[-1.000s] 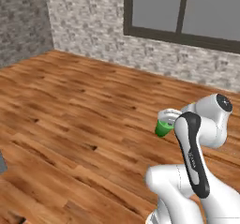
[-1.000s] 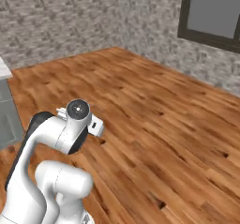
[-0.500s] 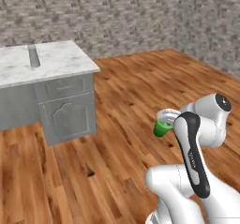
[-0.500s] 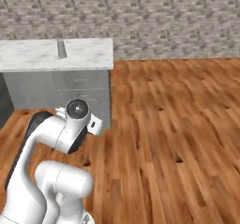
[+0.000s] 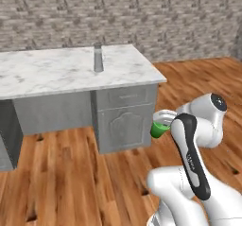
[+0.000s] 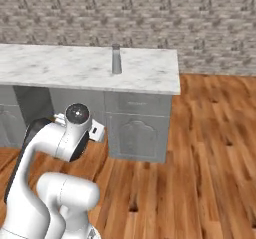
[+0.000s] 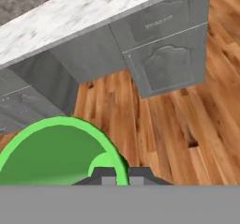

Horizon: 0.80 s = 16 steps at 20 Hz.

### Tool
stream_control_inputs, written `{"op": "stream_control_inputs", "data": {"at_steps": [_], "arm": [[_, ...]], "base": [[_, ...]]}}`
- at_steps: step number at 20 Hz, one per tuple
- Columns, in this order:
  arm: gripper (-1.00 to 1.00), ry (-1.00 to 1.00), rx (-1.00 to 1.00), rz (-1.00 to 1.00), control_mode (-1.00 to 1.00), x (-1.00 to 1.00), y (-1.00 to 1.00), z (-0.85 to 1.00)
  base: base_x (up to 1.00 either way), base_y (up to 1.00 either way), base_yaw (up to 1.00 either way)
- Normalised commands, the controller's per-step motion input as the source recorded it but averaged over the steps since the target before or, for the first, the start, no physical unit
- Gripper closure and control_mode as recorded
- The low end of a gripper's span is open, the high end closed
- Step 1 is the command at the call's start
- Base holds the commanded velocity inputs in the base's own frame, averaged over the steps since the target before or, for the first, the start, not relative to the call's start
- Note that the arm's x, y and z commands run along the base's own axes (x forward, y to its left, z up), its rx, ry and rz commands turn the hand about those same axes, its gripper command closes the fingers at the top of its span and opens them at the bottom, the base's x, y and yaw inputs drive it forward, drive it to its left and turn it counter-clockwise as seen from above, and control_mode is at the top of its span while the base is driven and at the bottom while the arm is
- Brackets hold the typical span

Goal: Place the pitcher and cup on the dining counter for serving.

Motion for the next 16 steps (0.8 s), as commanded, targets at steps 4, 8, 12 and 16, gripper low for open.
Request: {"op": "stream_control_inputs", "data": {"at_steps": [4, 8, 12, 16], "arm": [[1.00, 0.00, 0.00, 0.00, 1.00, 0.00, 0.00, 0.00], [1.00, 0.00, 0.00, 0.00, 1.00, 0.00, 0.00, 0.00], [1.00, 0.00, 0.00, 0.00, 1.00, 0.00, 0.00, 0.00], [1.00, 0.00, 0.00, 0.00, 1.00, 0.00, 0.00, 0.00]], "base": [[1.00, 1.00, 0.09], [1.00, 0.92, 0.06], [1.00, 0.47, 0.00], [1.00, 0.02, 0.00]]}}
